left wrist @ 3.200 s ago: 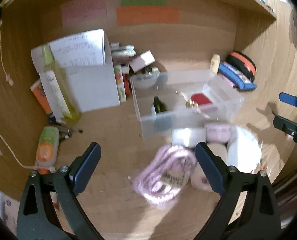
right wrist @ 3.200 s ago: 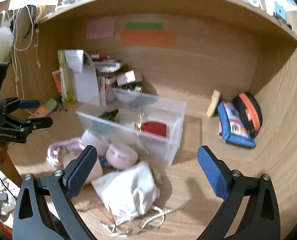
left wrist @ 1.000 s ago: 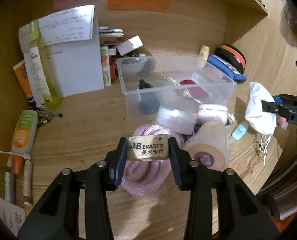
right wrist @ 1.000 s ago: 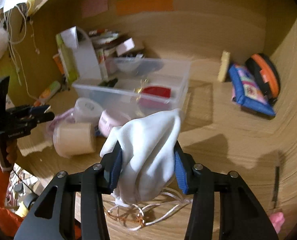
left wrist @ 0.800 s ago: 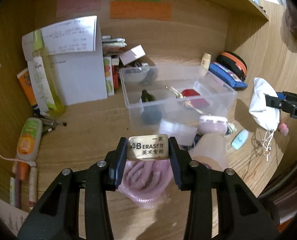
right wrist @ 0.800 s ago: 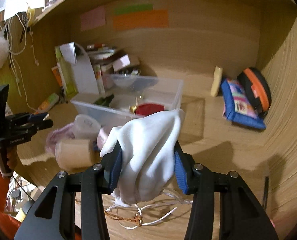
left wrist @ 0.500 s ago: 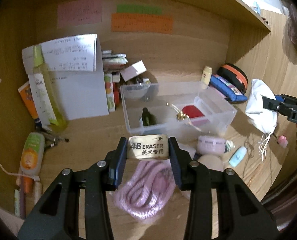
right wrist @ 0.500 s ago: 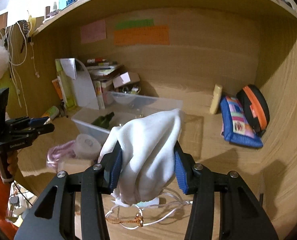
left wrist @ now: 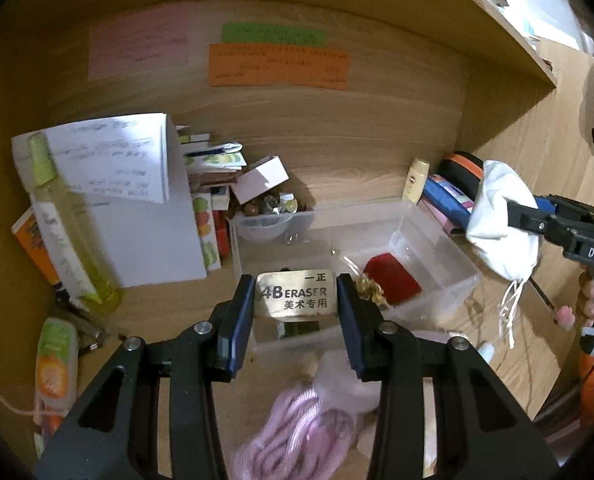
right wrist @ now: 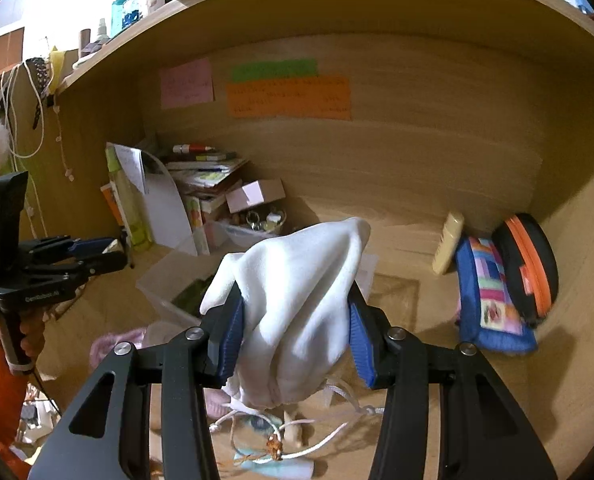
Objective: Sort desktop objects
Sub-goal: 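Carry the eraser with the left tool and the white bag with the right tool over the bin, then open the left tool to drop the eraser while the right tool releases the white bag into the bin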
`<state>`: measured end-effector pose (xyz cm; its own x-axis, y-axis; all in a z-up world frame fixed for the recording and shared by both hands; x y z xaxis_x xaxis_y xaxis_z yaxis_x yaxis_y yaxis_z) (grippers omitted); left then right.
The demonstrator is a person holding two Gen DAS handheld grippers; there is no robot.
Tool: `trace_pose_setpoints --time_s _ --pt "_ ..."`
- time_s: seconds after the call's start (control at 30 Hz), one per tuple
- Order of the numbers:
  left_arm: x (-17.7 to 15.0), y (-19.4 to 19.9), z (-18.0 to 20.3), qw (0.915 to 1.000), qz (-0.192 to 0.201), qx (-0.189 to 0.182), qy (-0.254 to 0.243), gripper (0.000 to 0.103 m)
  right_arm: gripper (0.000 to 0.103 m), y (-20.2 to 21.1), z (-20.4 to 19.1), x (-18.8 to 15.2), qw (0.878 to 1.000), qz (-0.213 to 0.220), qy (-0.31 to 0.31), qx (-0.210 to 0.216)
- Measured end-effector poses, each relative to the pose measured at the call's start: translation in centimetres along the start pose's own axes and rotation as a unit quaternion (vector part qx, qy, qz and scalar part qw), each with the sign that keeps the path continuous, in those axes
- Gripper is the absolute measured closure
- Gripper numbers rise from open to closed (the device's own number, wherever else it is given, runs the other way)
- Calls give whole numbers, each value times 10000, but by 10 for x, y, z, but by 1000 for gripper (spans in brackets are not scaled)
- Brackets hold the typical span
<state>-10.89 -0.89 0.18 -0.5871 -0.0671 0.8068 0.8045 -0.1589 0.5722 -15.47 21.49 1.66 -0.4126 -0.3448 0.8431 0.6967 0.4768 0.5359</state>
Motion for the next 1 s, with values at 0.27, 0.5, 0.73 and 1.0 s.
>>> trace_pose_setpoints --time_s 0.27,0.5,0.73,1.0 --pt "19 -36 14 9995 -296 -101 -30 63 60 -37 7 14 9999 -104 -102 65" --pt "24 -78 28 9969 -768 -174 -94 63 60 -76 12 12 9990 -377 -234 6" --pt "21 -116 37 9904 -1368 -186 -108 63 60 -113 12 1 9967 -737 -333 74" --pt "14 -145 43 9825 -1837 -36 -297 63 60 -135 4 -14 9939 -1099 29 -53"
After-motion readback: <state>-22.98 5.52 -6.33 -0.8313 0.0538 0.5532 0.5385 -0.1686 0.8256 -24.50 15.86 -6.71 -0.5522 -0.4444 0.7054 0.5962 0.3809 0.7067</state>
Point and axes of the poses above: each gripper's, at about its wrist camera, not at the fingertips, and y roughly against the way its jaws point, z to its right, x to its top, the point moved 3 cm from there along -y, roughly the way its jaws point, and after that the axes turned 5 degrees about y, right-handed, at the moved point
